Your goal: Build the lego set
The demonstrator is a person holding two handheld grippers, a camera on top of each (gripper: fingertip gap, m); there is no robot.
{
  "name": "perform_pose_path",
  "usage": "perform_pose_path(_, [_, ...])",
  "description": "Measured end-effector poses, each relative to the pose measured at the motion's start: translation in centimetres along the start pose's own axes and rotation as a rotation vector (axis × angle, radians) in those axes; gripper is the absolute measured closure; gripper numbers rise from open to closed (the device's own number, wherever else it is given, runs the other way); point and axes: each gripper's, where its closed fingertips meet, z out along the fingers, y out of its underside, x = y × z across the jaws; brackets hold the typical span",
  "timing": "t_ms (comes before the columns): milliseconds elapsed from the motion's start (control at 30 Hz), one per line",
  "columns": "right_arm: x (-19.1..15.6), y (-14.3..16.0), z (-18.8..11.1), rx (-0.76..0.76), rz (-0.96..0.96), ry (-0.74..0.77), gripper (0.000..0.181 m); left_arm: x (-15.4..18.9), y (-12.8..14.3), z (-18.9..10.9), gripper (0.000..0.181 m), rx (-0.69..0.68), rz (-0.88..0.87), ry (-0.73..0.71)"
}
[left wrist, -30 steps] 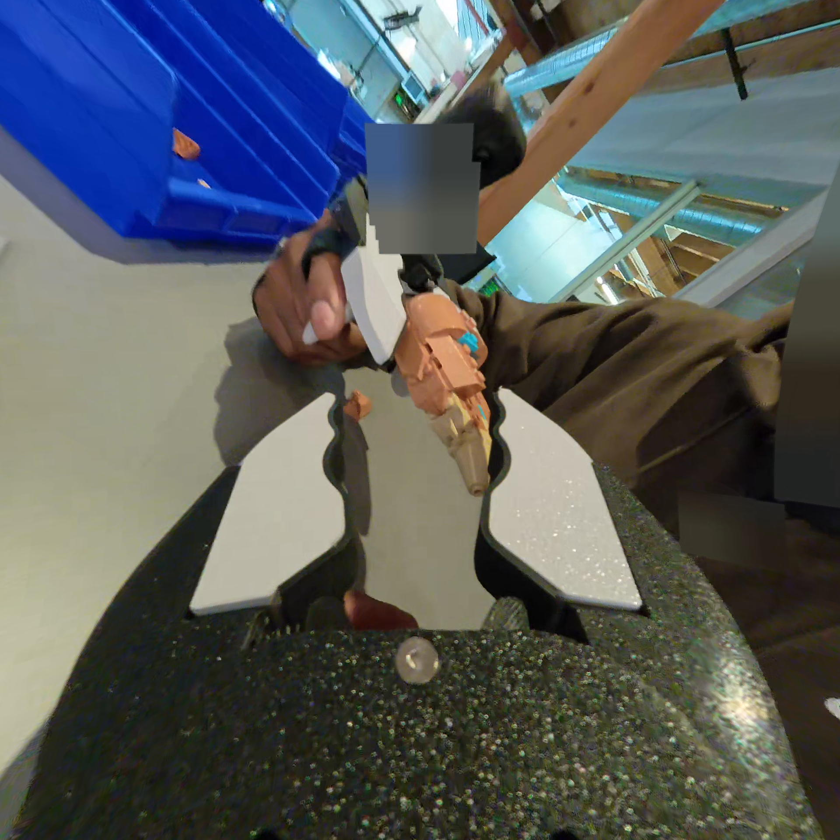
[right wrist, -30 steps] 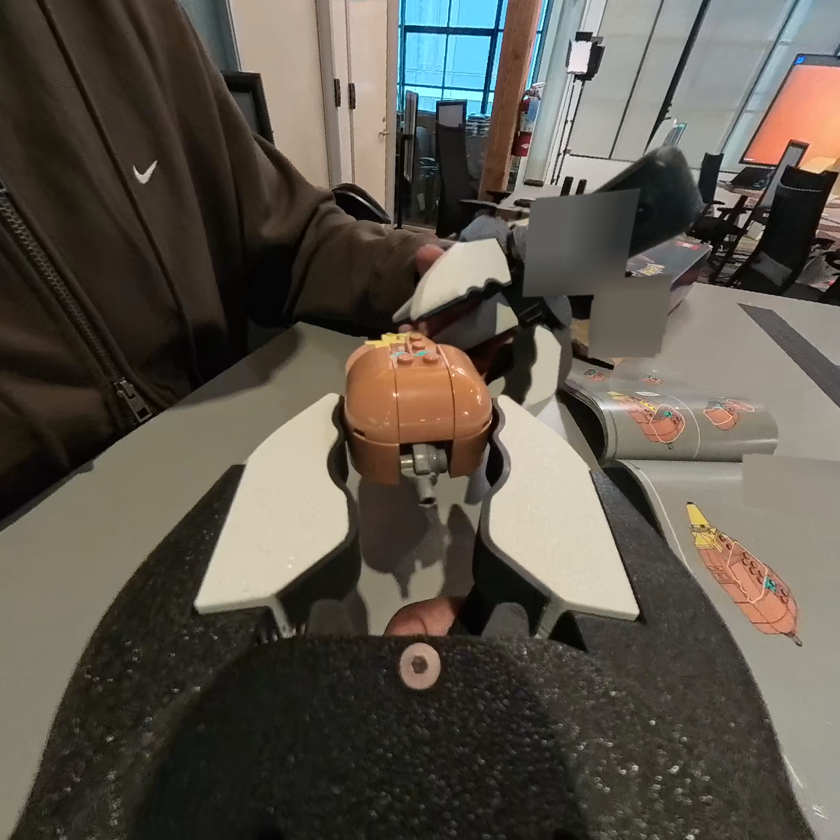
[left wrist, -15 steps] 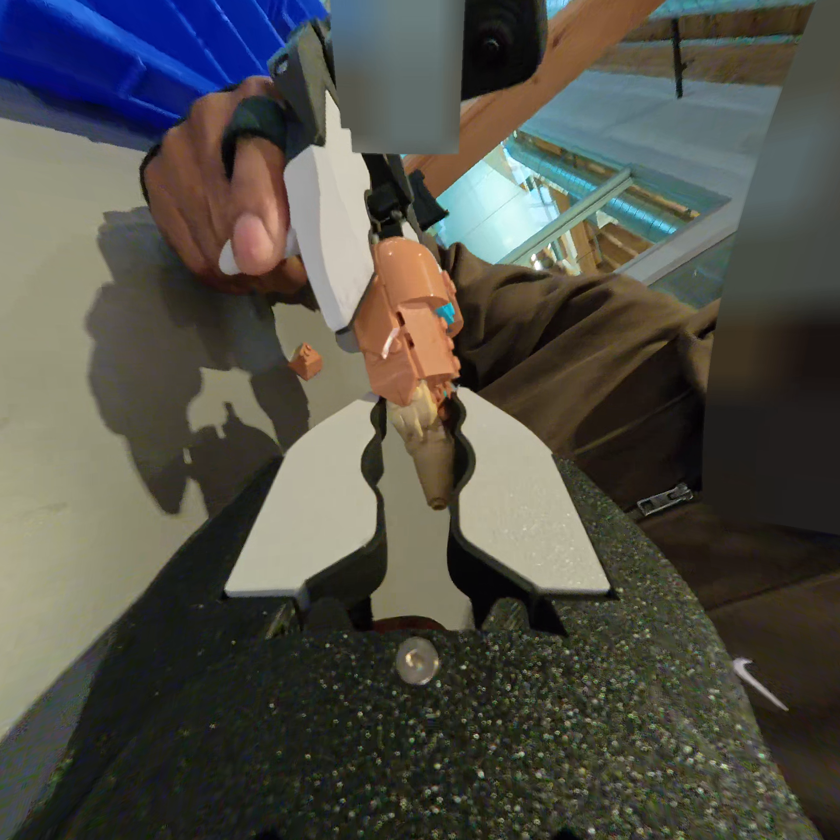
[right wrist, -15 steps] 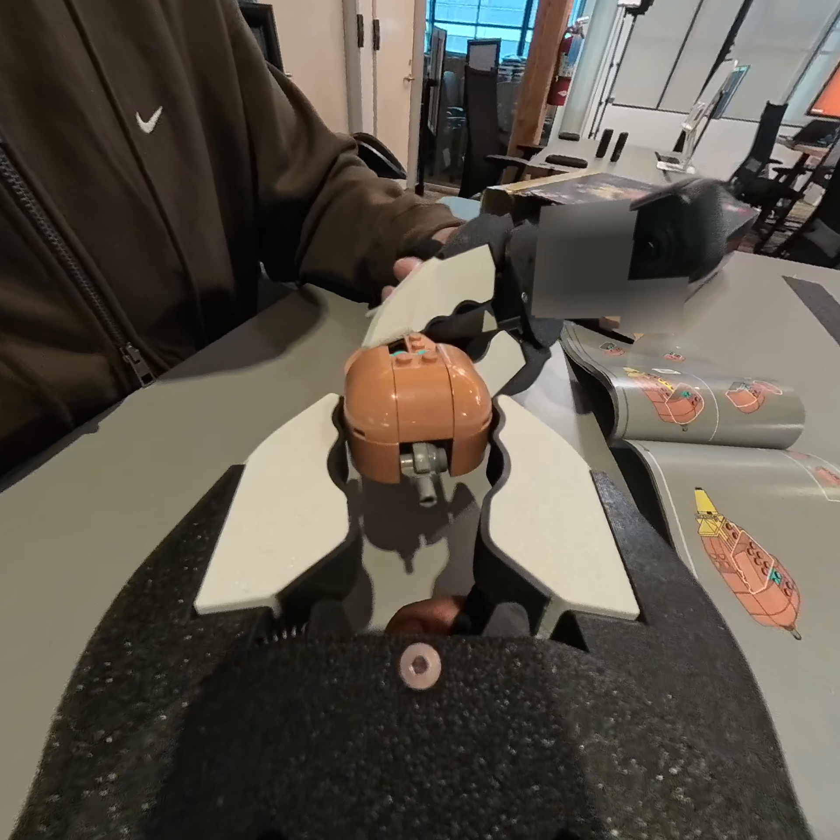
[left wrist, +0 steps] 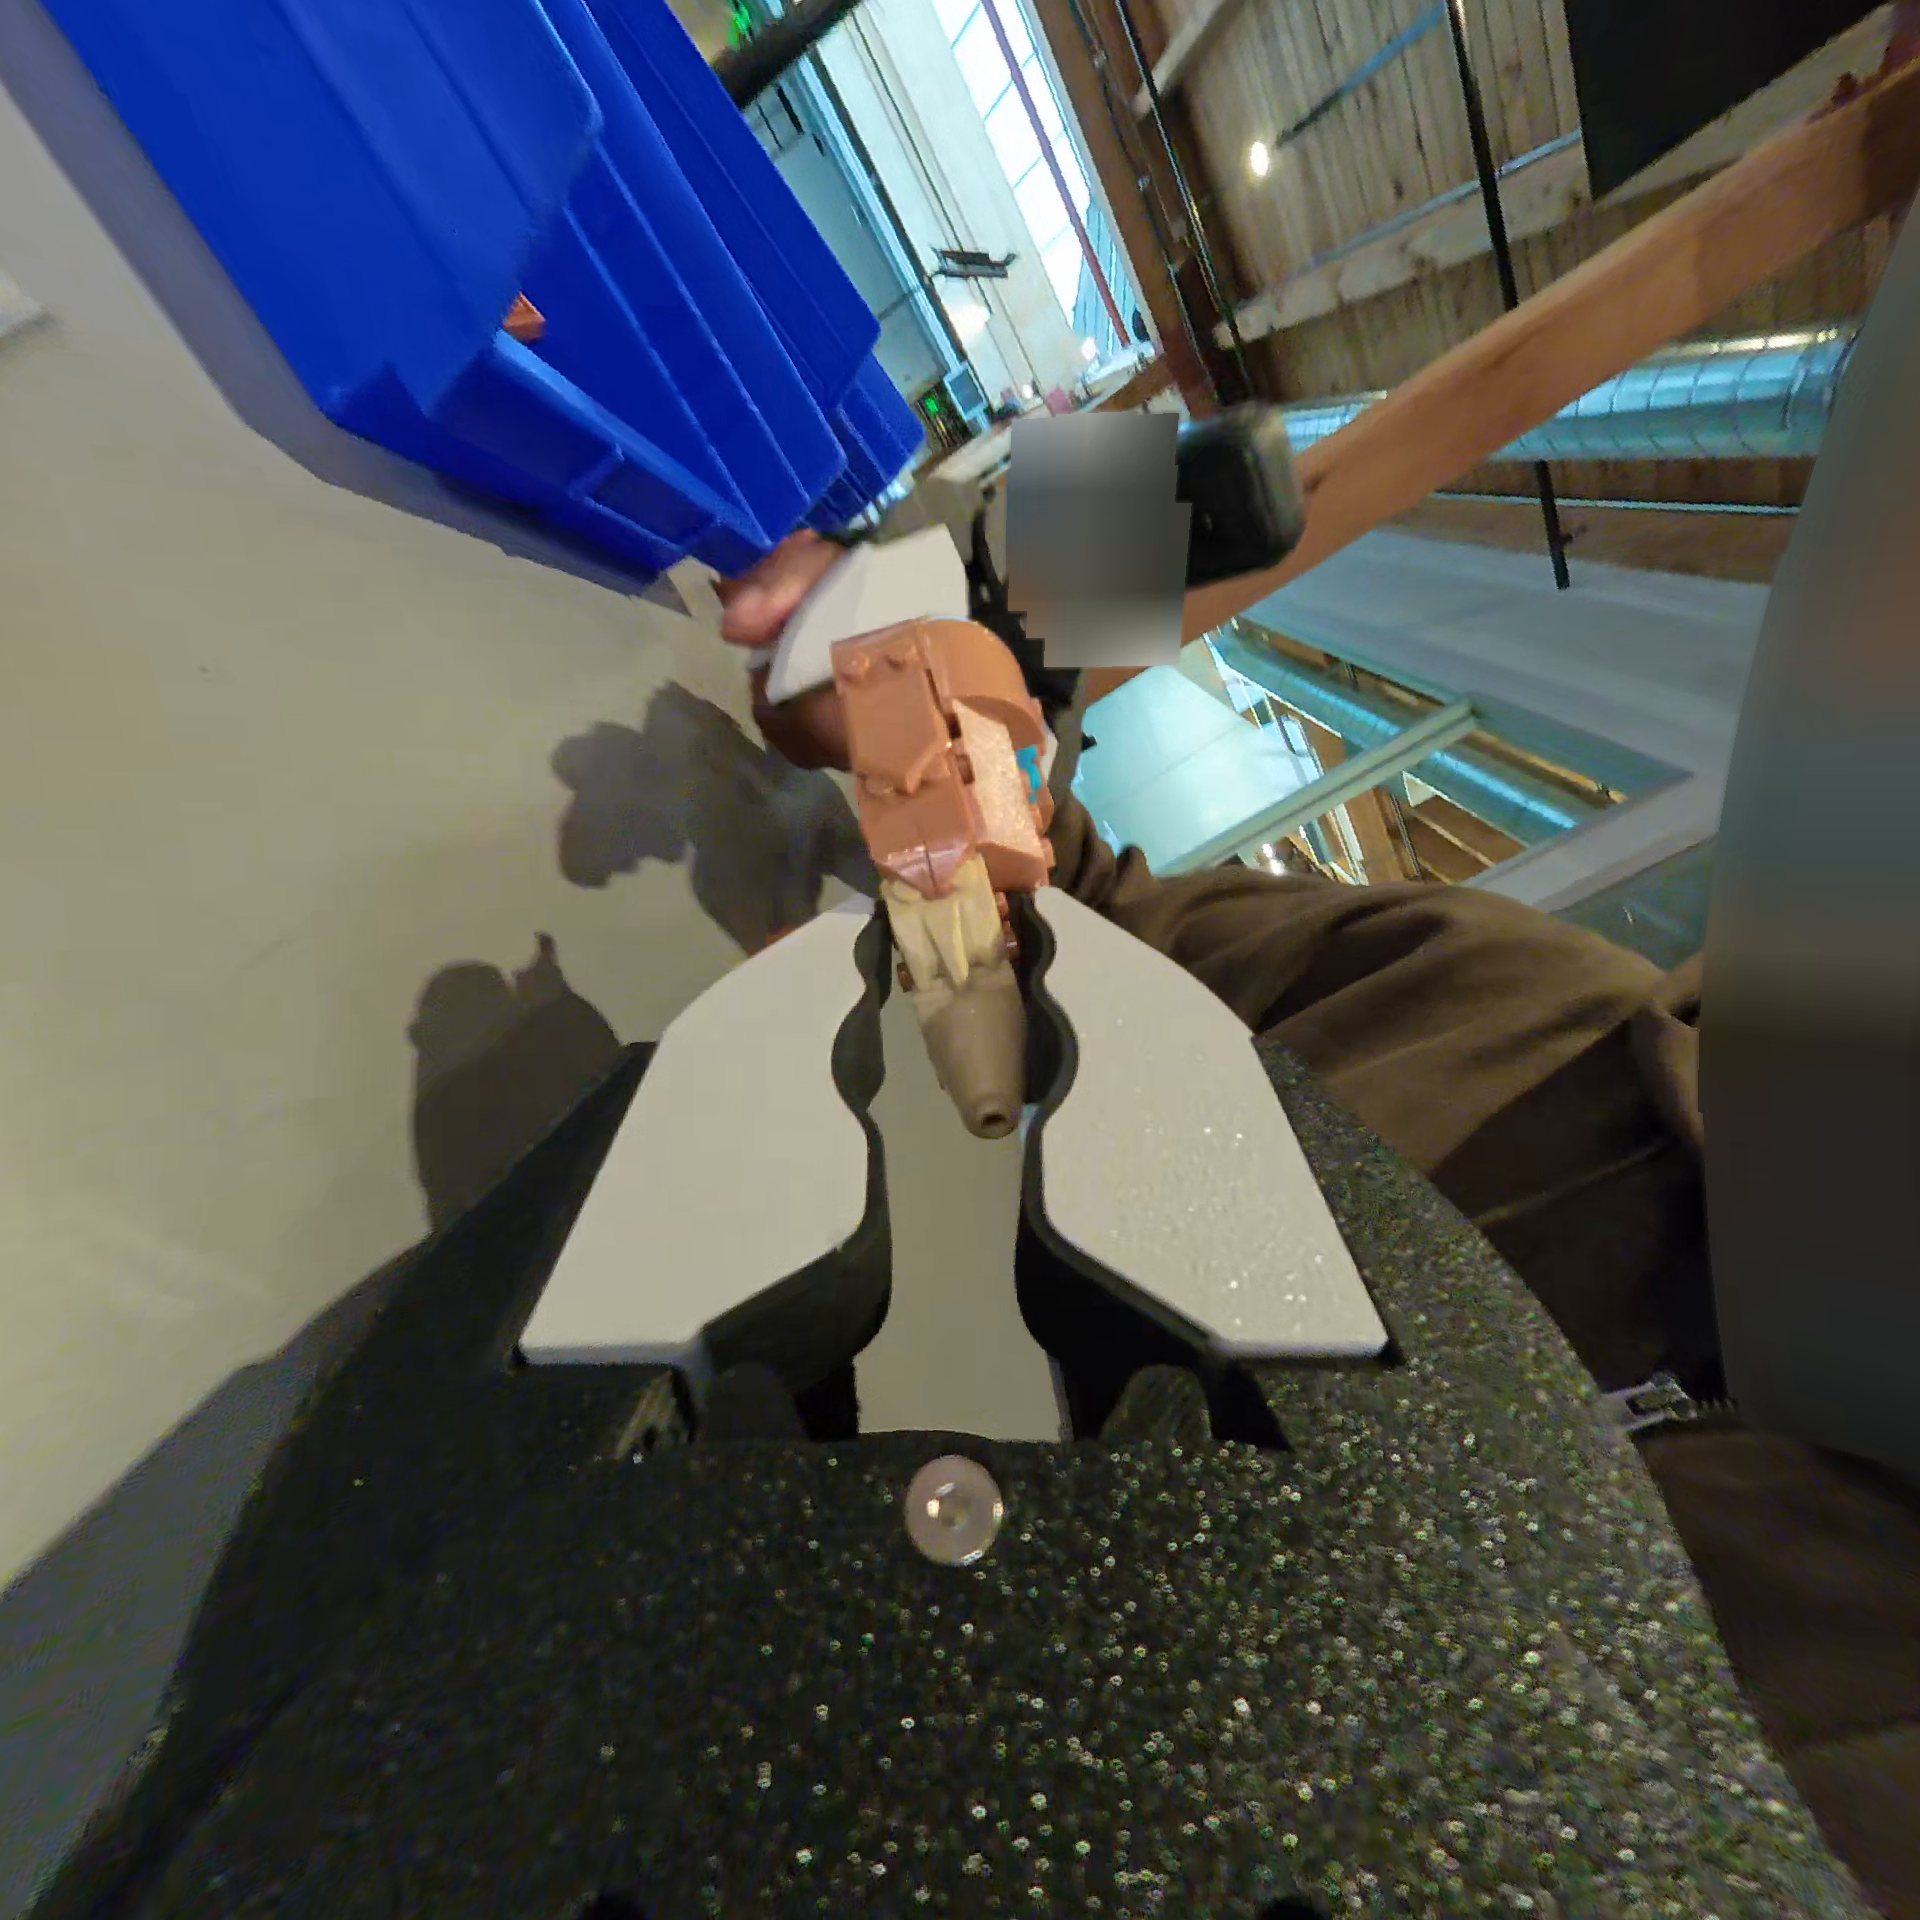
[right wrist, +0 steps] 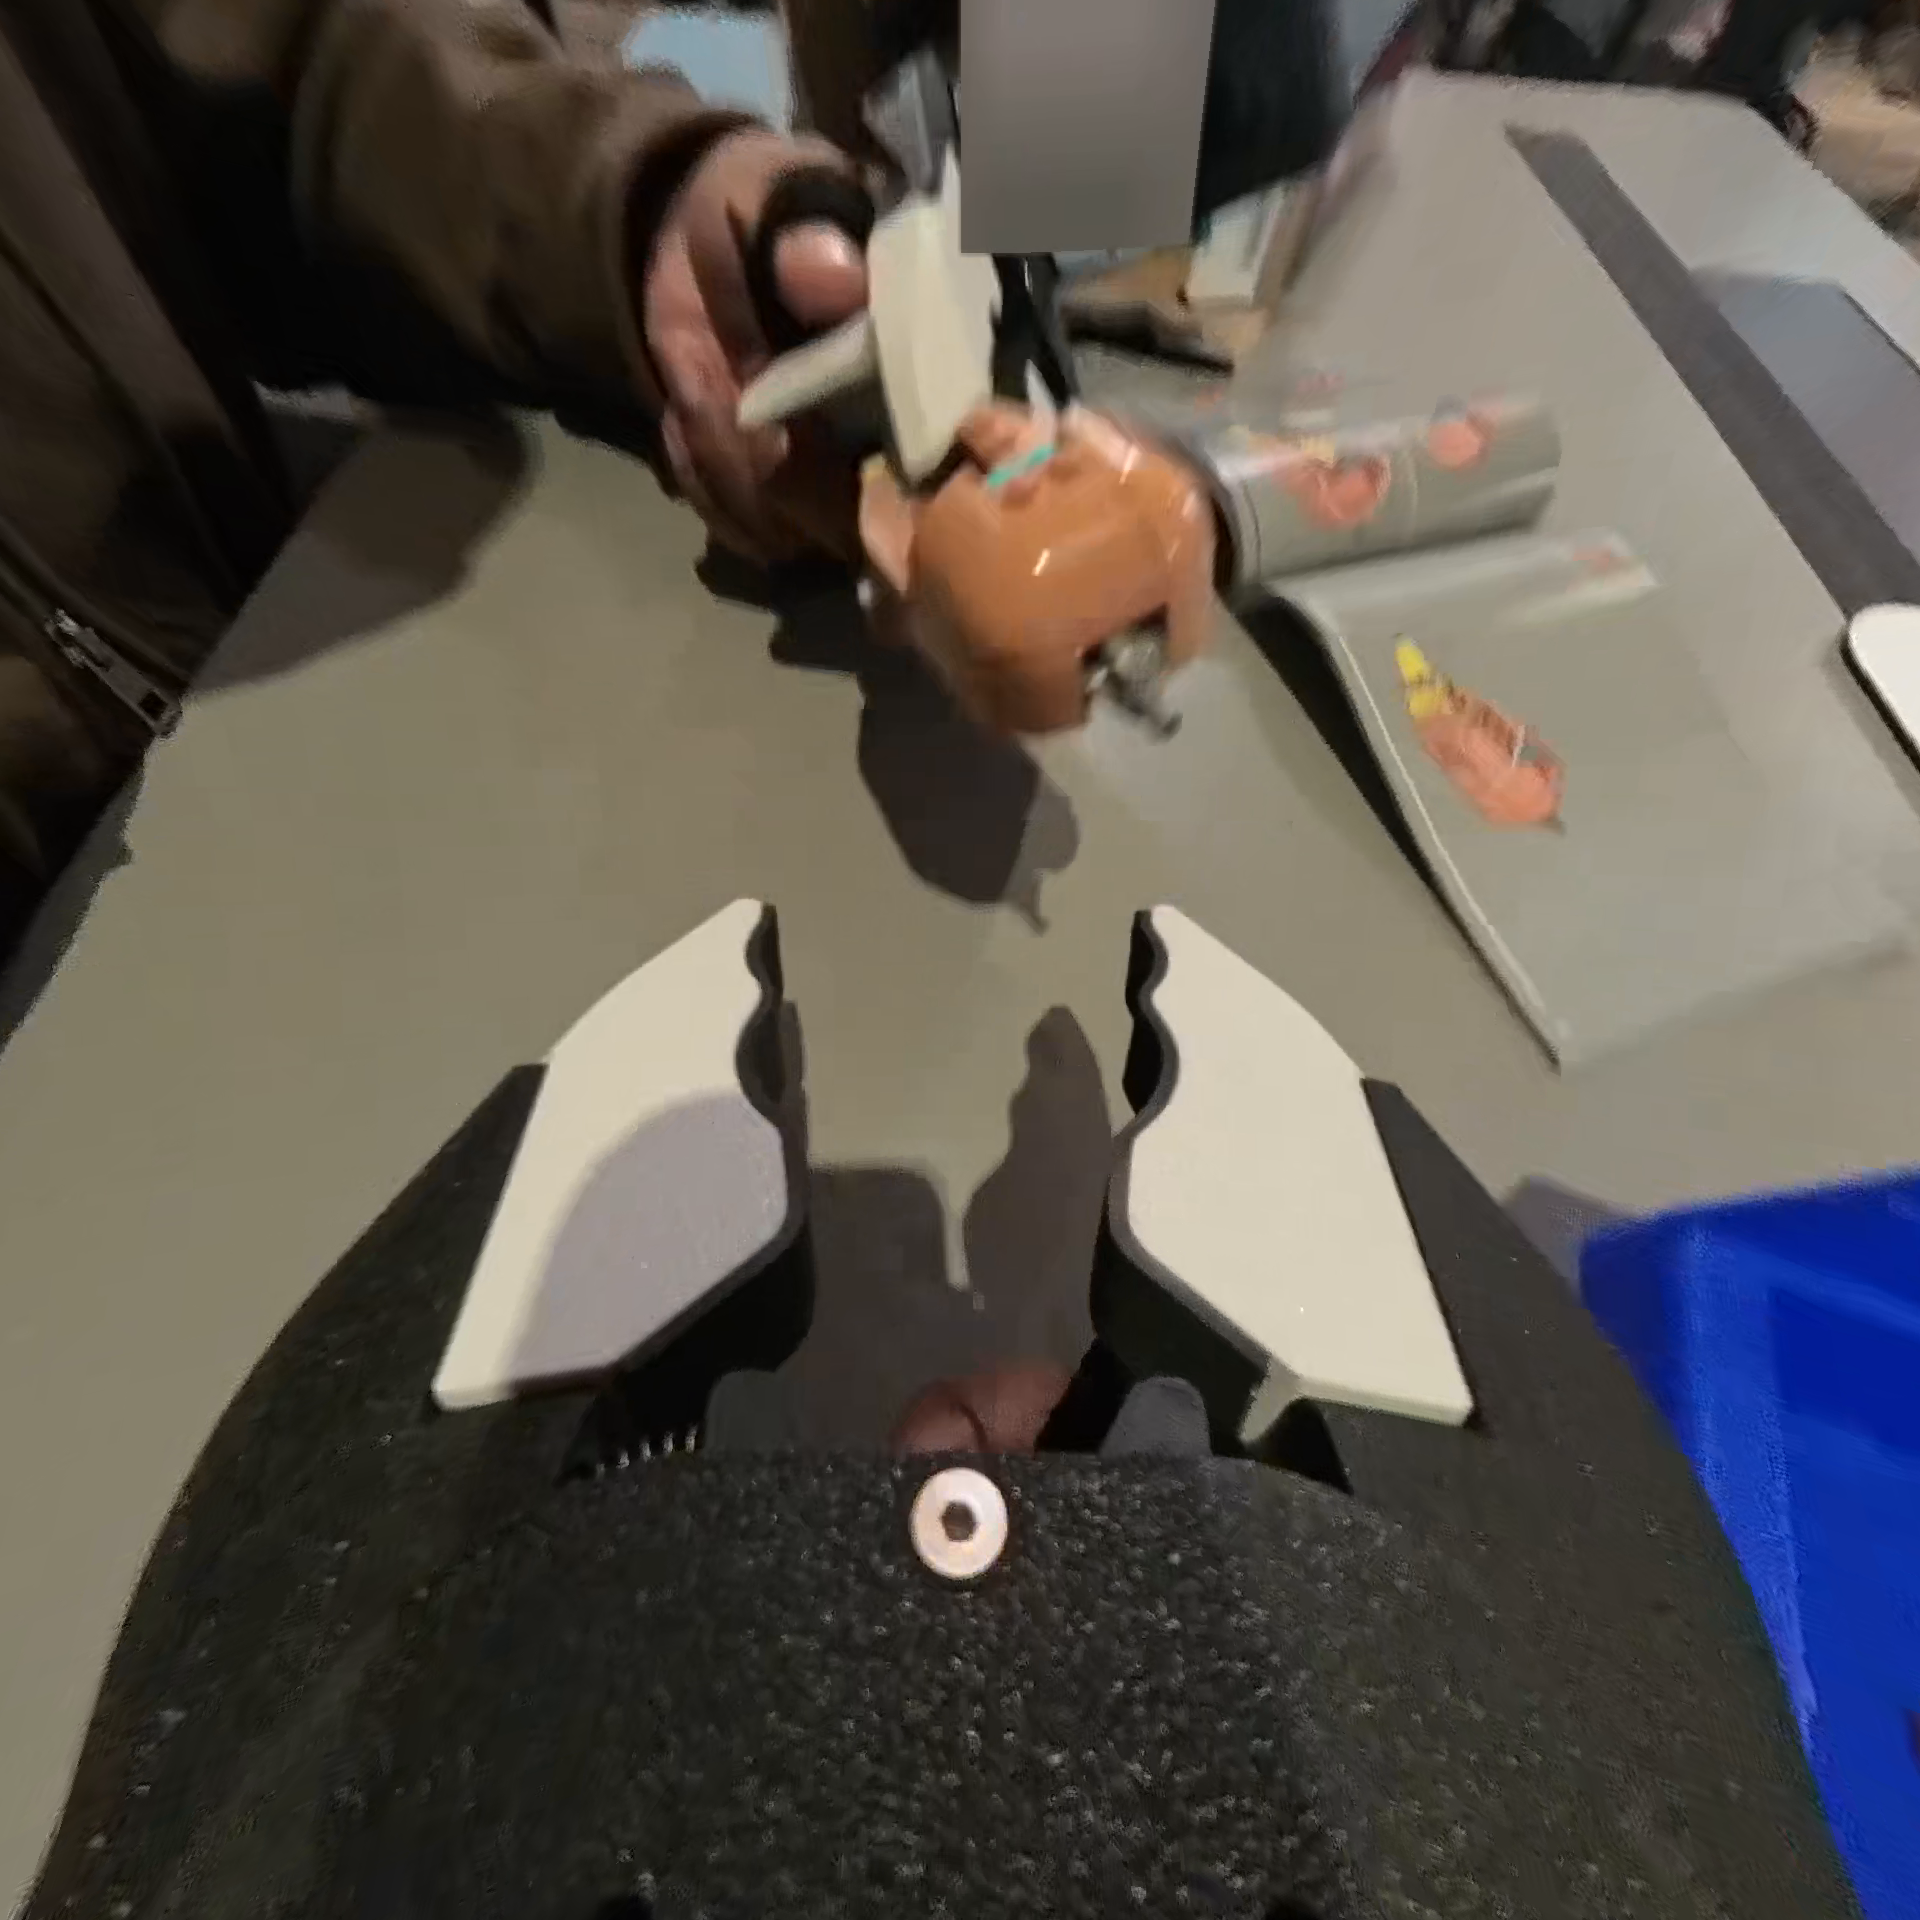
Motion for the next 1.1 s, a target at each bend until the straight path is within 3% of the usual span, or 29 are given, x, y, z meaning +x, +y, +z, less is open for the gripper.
perform_pose_path(233, [-2.5, 5.4, -2.2, -0.19, 0.113, 0.169, 0.122, -0.6, -0.3, -0.1, 0.158, 0.044, -0.046, -0.036])
perform_pose_path(433, [-3.7, 7.0, -1.4, -0.281, 0.162, 0.206, 0.129, -0.8, 0.1, 0.3, 0.158, 0.053, -0.083, -0.051])
perform_pose_path(567, [-3.4, 7.1, -0.7, -0.317, 0.093, 0.205, 0.157, -1.0, -0.1, 0.2, 0.158, 0.068, -0.095, -0.057])
perform_pose_path(667, [-1.4, 7.5, -0.9, -0.364, 0.047, 0.286, 0.173, -1.0, -0.2, 0.2, 0.158, 0.082, -0.098, -0.064])
perform_pose_path(733, [-0.4, 7.7, -1.3, -0.385, 0.084, 0.327, 0.165, -1.1, -0.2, 0.2, 0.158, 0.09, -0.1, -0.07])
perform_pose_path(833, [-0.8, 7.6, -1.2, -0.361, 0.156, 0.31, 0.139, -1.0, -0.1, 0.2, 0.158, 0.095, -0.102, -0.07])
perform_pose_path(933, [-1.1, 7.4, -0.7, -0.329, 0.22, 0.311, 0.13, -1.1, -0.2, 0.3, 0.158, 0.115, -0.112, -0.078])
perform_pose_path(1100, [-0.8, 7.1, 0.2, -0.328, 0.315, 0.37, 0.139, -1.3, 0.2, 0.6, 0.158, 0.126, -0.145, -0.092])
